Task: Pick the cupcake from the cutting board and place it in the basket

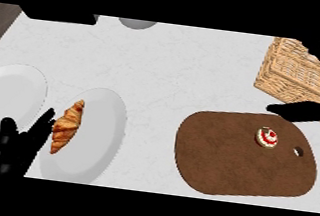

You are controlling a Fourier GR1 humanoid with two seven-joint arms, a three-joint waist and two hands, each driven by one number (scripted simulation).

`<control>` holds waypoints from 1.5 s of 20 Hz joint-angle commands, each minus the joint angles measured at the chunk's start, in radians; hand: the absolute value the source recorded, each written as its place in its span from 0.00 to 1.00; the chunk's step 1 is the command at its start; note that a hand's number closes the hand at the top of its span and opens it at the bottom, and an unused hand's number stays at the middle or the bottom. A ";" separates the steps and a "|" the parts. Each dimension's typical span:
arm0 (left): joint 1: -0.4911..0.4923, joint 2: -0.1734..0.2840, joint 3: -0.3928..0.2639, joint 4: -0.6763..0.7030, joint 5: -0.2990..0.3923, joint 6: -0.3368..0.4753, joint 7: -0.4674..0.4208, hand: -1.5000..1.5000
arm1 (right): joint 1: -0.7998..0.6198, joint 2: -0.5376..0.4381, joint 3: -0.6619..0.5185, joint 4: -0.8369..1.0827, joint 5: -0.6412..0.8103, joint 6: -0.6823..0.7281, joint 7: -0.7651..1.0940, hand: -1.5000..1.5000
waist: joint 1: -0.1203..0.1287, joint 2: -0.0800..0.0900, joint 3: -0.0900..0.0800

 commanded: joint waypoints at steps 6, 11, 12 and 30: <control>0.017 -0.002 0.003 0.010 0.005 -0.001 0.043 0.50 | -0.150 -0.373 -0.112 -0.161 -0.253 0.524 0.297 0.00 | -0.007 0.006 -0.005; 0.017 -0.039 -0.008 0.057 -0.014 -0.003 0.004 0.50 | -0.167 -0.472 -0.147 -0.191 -0.454 0.747 0.426 0.00 | -0.003 0.012 -0.005; 0.016 -0.022 0.001 0.040 -0.009 -0.021 0.007 0.50 | -0.173 -0.465 -0.143 -0.152 -0.471 0.779 0.439 0.00 | 0.015 0.017 -0.004; 0.024 -0.088 0.010 -0.004 -0.070 -0.023 0.041 0.50 | 0.084 -0.273 -0.269 -0.297 -0.333 0.716 0.444 0.00 | 0.028 0.020 0.000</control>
